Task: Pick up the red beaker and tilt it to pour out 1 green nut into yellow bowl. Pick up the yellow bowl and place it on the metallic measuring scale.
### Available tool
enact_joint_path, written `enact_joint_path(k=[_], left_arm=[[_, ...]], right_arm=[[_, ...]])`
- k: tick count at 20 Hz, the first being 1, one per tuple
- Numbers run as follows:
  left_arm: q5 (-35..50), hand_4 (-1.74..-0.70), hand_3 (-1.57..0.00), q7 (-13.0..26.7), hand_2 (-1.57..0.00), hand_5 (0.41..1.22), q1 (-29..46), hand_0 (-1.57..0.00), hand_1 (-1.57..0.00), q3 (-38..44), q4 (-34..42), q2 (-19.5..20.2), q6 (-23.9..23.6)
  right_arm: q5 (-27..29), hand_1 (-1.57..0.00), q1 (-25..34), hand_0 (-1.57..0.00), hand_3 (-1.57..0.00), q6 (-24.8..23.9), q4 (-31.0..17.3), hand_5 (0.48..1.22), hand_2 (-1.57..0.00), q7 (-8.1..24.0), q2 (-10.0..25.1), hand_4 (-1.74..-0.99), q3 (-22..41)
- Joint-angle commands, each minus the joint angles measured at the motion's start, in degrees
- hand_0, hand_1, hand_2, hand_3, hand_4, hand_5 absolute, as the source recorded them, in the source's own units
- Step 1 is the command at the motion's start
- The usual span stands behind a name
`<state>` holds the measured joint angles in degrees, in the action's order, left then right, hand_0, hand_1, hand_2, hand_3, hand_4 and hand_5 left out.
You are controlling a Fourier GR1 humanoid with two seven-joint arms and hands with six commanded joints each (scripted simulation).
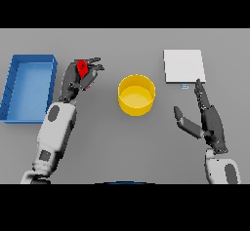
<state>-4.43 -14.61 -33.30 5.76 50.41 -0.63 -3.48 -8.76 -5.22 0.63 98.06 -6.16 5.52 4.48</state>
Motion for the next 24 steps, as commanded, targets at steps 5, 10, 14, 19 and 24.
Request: enact_joint_path(k=[5,10,14,19,24], left_arm=[[-0.61,-1.72,-1.55,4.54,-1.56,1.130,-0.89,-1.56,-1.56,-2.74,4.81,2.91,1.67],[-2.87,-1.72,-1.55,6.26,-1.56,1.139,-1.15,-1.56,-1.56,-5.93,6.32,4.41,1.54],[-9.54,-1.73,-1.56,10.41,-1.57,1.124,-3.36,-1.56,-1.57,-11.92,7.64,8.44,2.20],[-18.80,-1.74,-1.57,17.09,-1.57,1.129,-7.22,-1.57,-1.57,-21.36,8.96,12.02,4.76],[-29.03,-1.74,-1.57,20.80,-1.57,1.174,-12.87,-1.57,-1.57,-31.41,7.79,14.62,7.96]], right_arm=[[-1.01,0.00,-0.47,0.00,0.00,-0.16,-0.66,0.653,0.00,-1.53,0.26,-1.219,0.25],[-2.52,0.00,-0.30,0.00,0.00,-0.77,-0.86,0.661,0.00,-2.74,0.56,-1.219,0.61],[-2.67,0.00,-0.19,0.00,0.00,-1.16,-0.33,0.658,0.00,-0.98,0.54,-1.199,0.47],[-3.05,0.00,0.04,0.00,0.00,-0.73,-0.49,0.663,0.00,0.06,0.53,-1.178,0.98],[-2.32,0.00,0.18,0.00,0.00,-0.27,-0.54,0.671,0.00,0.16,0.00,-1.183,1.11]])
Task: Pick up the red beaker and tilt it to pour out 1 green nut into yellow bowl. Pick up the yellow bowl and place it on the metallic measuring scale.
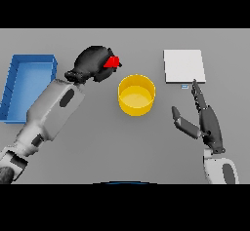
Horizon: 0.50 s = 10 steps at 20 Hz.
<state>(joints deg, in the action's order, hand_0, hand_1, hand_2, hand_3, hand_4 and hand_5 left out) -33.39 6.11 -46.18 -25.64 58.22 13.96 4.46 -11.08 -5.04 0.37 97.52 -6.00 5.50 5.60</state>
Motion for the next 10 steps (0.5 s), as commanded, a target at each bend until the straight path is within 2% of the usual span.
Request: enact_joint_path(k=[1,3,4,5,7,10], left_arm=[[-1.92,-1.74,-1.57,0.97,-1.57,1.183,-1.54,-1.57,-1.57,-1.68,-0.53,0.52,1.00],[-5.36,-1.74,-1.57,1.47,-1.57,1.197,-3.56,-1.57,-1.57,-5.22,-2.59,0.70,2.92],[-7.20,-1.69,-1.57,2.00,-1.57,1.202,-5.28,-1.57,-1.57,-6.82,-3.29,1.17,5.15],[-9.05,-1.70,-1.49,2.16,-1.57,1.205,-6.42,-1.57,-1.57,-8.39,-4.54,0.91,6.12],[-12.00,-1.71,-1.38,0.93,-1.57,1.211,-9.39,-1.57,-1.57,-11.13,-5.91,1.30,9.03],[-15.89,-1.72,-1.33,-0.91,-1.57,1.216,-12.74,-1.57,-1.57,-15.17,-7.62,0.98,12.59]], right_arm=[[0.67,0.00,0.27,0.00,0.00,0.08,0.45,0.673,0.00,0.35,0.24,-1.183,-0.52],[0.77,0.00,-0.41,0.00,0.00,0.19,0.93,0.676,0.00,0.48,-0.02,-1.187,-0.25],[0.64,0.00,-0.28,0.00,0.00,0.05,1.35,0.675,0.00,1.36,-0.11,-1.191,-0.16],[1.18,0.00,-0.28,0.00,0.00,0.28,1.39,0.675,0.00,1.45,0.20,-1.190,-0.60],[1.56,0.00,-0.69,0.00,0.00,0.10,0.32,0.671,0.00,1.25,-0.67,-1.195,-0.64],[3.10,0.00,-1.15,0.00,0.00,0.73,0.71,0.651,0.00,1.02,-1.10,-1.202,-0.93]])
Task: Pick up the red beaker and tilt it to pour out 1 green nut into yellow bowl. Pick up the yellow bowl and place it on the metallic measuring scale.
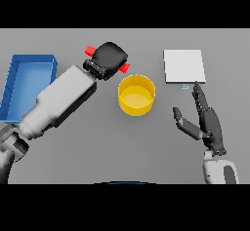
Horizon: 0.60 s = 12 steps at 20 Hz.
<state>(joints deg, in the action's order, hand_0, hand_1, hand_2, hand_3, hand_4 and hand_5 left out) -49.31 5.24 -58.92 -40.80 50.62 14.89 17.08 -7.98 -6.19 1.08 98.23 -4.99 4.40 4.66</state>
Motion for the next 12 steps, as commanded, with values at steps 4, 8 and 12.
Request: enact_joint_path(k=[4,8,12], left_arm=[[-4.25,-1.73,-1.43,-5.49,-1.57,1.219,-3.76,-1.57,-1.57,-4.65,-2.57,-0.24,1.97],[-9.40,-1.73,-1.51,-8.25,-1.57,1.220,-6.94,-1.57,-1.57,-9.37,-4.93,-1.07,2.15],[-14.61,-1.74,-1.55,-11.28,-1.57,1.221,-9.87,-1.57,-1.57,-14.19,-6.49,-1.09,1.41]], right_arm=[[-1.19,0.00,0.43,0.00,0.00,-1.09,0.06,0.617,0.00,0.58,-0.37,-1.221,0.28],[-2.14,0.00,0.62,0.00,0.00,-2.00,-0.58,0.584,0.00,-0.86,-0.21,-1.205,0.01],[-3.10,0.00,-0.05,0.00,0.00,-2.40,-0.65,0.569,0.00,-1.68,-0.90,-1.160,0.85]])
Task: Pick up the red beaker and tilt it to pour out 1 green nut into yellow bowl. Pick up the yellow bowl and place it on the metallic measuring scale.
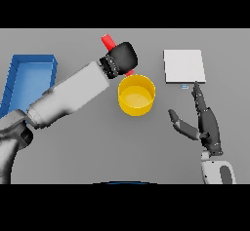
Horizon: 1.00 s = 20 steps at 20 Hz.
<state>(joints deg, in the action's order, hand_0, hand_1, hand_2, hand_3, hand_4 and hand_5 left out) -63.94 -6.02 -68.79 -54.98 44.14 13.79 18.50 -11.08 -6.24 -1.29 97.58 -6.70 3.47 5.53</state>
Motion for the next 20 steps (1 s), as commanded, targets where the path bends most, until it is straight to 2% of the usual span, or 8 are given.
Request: enact_joint_path(k=[1,5,10,12,14,15,17,20], left_arm=[[-0.94,-1.74,-1.55,-0.96,-1.57,1.221,-0.72,-1.57,-1.57,-1.06,-0.28,0.24,0.50],[-4.97,-1.74,-1.56,-3.30,-1.57,1.221,-2.78,-1.57,-1.57,-5.03,-2.47,-0.86,-0.81],[-9.61,-1.73,-1.57,-4.20,-1.57,1.221,-5.41,-1.57,-1.57,-9.02,-3.80,-1.97,-1.78],[-11.17,-1.73,-1.57,-5.07,-1.57,1.221,-6.71,-1.57,-1.57,-10.37,-3.73,-1.76,-2.09],[-13.02,-1.73,-1.57,-6.55,-1.57,1.221,-9.36,-1.57,-1.57,-11.85,-3.44,-1.98,-2.15],[-13.24,-1.73,-1.57,-6.85,-1.57,1.221,-11.00,-1.57,-1.57,-11.61,-4.33,-2.54,-2.06],[-14.24,-1.73,-1.57,-9.63,-1.57,1.221,-16.80,-1.57,-1.57,-11.23,-6.08,-1.27,-2.76],[-12.43,-1.72,-1.57,-9.64,-1.57,1.221,-22.20,-1.57,-1.57,-6.48,-10.44,0.96,-3.78]], right_arm=[[0.47,0.00,0.71,0.00,0.00,-0.04,-0.20,0.567,0.00,0.13,0.16,-1.152,-0.51],[0.71,0.00,0.74,0.00,0.00,-0.12,0.60,0.565,0.00,1.13,-0.15,-1.130,-0.35],[0.69,0.00,-0.15,0.00,0.00,0.15,0.69,0.580,0.00,-0.12,0.17,-1.135,-0.38],[0.38,0.00,0.77,0.00,0.00,-0.29,0.02,0.577,0.00,1.04,0.02,-1.130,-0.49],[0.30,0.00,0.09,0.00,0.00,-0.37,0.69,0.575,0.00,-0.36,-0.01,-1.133,-0.38],[-0.04,0.00,-0.10,0.00,0.00,-0.64,0.90,0.572,0.00,0.14,-0.12,-1.138,-0.27],[0.29,0.00,0.77,0.00,0.00,-0.70,0.21,0.565,0.00,0.55,-0.48,-1.138,-0.39],[-0.35,0.00,0.73,0.00,0.00,-0.63,0.27,0.554,0.00,-0.42,-0.59,-1.130,0.25]])
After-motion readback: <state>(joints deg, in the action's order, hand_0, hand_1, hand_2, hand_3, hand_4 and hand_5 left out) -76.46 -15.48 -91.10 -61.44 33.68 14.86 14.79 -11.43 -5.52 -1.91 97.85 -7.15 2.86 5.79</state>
